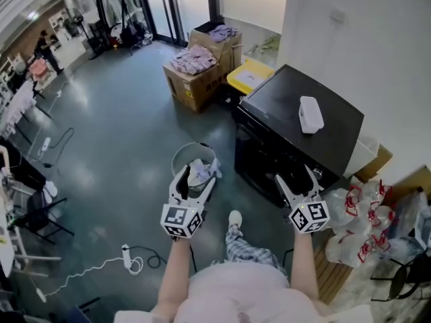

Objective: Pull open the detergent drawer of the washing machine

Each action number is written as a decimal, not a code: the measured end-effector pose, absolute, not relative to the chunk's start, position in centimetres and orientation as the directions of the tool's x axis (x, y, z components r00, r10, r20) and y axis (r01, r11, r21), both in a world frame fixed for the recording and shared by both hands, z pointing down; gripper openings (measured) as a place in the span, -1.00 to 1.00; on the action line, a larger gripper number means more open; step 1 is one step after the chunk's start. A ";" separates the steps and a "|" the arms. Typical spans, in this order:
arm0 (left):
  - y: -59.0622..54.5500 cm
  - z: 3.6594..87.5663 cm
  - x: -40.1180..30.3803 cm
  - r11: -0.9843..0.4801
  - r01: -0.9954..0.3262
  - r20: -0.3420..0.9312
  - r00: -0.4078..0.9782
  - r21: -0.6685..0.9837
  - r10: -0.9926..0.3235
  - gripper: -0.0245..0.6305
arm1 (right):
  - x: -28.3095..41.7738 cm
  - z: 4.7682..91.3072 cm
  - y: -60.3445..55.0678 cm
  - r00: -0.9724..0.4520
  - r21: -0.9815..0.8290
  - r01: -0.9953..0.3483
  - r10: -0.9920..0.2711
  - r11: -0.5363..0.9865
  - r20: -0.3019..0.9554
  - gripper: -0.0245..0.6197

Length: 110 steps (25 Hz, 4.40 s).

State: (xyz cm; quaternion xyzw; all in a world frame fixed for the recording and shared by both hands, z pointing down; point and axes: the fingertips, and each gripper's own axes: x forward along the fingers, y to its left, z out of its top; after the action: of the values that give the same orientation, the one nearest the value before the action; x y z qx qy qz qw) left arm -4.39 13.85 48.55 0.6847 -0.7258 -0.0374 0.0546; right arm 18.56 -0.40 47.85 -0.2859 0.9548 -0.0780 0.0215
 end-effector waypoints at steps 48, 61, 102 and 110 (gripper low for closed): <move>-21.8 53.6 -10.1 -0.606 -0.792 0.315 0.594 0.067 -0.740 0.13 | 5.1 51.0 -21.2 -0.615 -0.120 -0.786 -0.745 0.607 0.258 0.35; -23.1 55.8 -7.5 -0.810 -0.585 0.552 0.664 -0.037 -0.504 0.13 | 0.8 54.7 -20.6 -0.651 0.041 -0.567 -0.478 0.823 0.590 0.33; -20.1 65.6 -5.4 -0.979 -0.125 0.906 0.373 -0.163 -0.199 0.13 | -2.2 64.7 -18.2 -0.386 0.180 -0.279 -0.281 0.943 0.878 0.03; -20.6 65.8 -5.5 -0.967 -0.118 0.901 0.351 -0.225 -0.253 0.05 | -1.7 65.3 -19.0 -0.322 0.286 -0.255 -0.360 0.924 0.876 -0.21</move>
State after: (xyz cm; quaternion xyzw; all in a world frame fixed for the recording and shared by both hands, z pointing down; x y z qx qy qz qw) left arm -5.55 -20.55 65.82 0.8198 -0.1131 0.5581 -0.0605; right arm -1.68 -19.01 65.35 -0.1894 0.8116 0.0476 -0.5506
